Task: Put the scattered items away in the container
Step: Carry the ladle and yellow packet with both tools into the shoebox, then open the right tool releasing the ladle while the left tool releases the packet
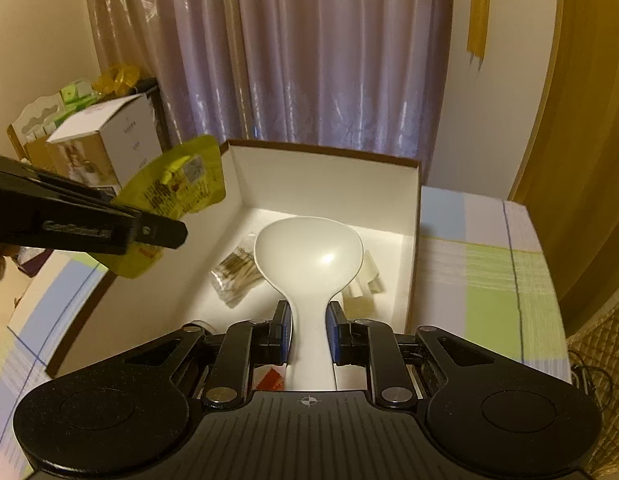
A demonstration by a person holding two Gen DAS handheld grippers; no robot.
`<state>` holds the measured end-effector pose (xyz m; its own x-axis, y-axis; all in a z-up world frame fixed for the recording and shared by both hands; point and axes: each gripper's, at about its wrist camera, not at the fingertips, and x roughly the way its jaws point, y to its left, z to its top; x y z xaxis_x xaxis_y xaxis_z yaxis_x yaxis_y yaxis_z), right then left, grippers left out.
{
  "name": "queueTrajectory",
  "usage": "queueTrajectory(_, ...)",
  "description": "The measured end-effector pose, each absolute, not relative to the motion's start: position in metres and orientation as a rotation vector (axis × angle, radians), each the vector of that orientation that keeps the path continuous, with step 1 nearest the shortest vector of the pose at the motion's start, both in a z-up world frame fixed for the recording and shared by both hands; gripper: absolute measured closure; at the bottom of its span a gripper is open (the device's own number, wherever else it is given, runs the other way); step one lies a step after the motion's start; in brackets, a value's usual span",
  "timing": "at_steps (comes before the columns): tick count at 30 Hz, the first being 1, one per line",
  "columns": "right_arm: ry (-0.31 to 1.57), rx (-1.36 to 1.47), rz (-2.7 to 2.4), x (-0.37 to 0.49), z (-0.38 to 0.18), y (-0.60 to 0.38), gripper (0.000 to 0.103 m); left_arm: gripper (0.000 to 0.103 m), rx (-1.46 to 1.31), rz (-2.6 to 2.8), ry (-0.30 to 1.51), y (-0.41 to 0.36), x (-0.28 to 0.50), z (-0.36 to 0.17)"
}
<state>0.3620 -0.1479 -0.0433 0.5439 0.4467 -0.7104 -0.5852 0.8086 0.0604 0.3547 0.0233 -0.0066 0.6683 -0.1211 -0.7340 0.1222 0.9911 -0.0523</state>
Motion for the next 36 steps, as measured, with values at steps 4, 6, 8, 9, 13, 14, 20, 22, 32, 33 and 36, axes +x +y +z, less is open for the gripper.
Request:
queueTrajectory(4,0.811,-0.187,0.622,0.379,-0.055,-0.144,0.082,0.086,-0.094,-0.109,0.902,0.034,0.38,-0.031)
queueTrajectory(6,0.818,-0.195,0.628,0.385,-0.058,-0.142,0.082,0.086,-0.156,-0.102,0.947,0.039,0.389,-0.045)
queueTrajectory(8,0.816,-0.213,0.637,0.39,-0.061,-0.138,0.082,0.086,-0.179,-0.09,0.978,0.039,0.394,-0.056)
queueTrajectory(9,0.817,-0.219,0.643,0.391,-0.063,-0.137,0.082,0.086,-0.18,-0.086,0.986,0.039,0.395,-0.06)
queueTrajectory(13,0.83,-0.247,0.649,0.4,-0.072,-0.13,0.082,0.086,-0.213,-0.08,1.004,0.04,0.399,-0.069)
queueTrajectory(14,0.835,-0.248,0.652,0.402,-0.075,-0.129,0.082,0.086,-0.215,-0.072,1.005,0.041,0.401,-0.07)
queueTrajectory(20,0.849,-0.293,0.656,0.409,-0.088,-0.119,0.082,0.086,-0.235,-0.056,1.03,0.042,0.41,-0.082)
queueTrajectory(22,0.854,-0.301,0.658,0.411,-0.091,-0.118,0.082,0.086,-0.239,-0.054,1.04,0.041,0.413,-0.086)
queueTrajectory(32,0.881,-0.325,0.662,0.416,-0.098,-0.113,0.081,0.085,-0.213,-0.041,1.055,0.037,0.419,-0.094)
queueTrajectory(33,0.877,-0.325,0.665,0.416,-0.097,-0.113,0.081,0.083,-0.205,-0.038,1.052,0.037,0.42,-0.092)
queueTrajectory(36,0.885,-0.335,0.701,0.413,-0.096,-0.111,0.074,0.077,-0.173,-0.029,1.034,0.036,0.417,-0.084)
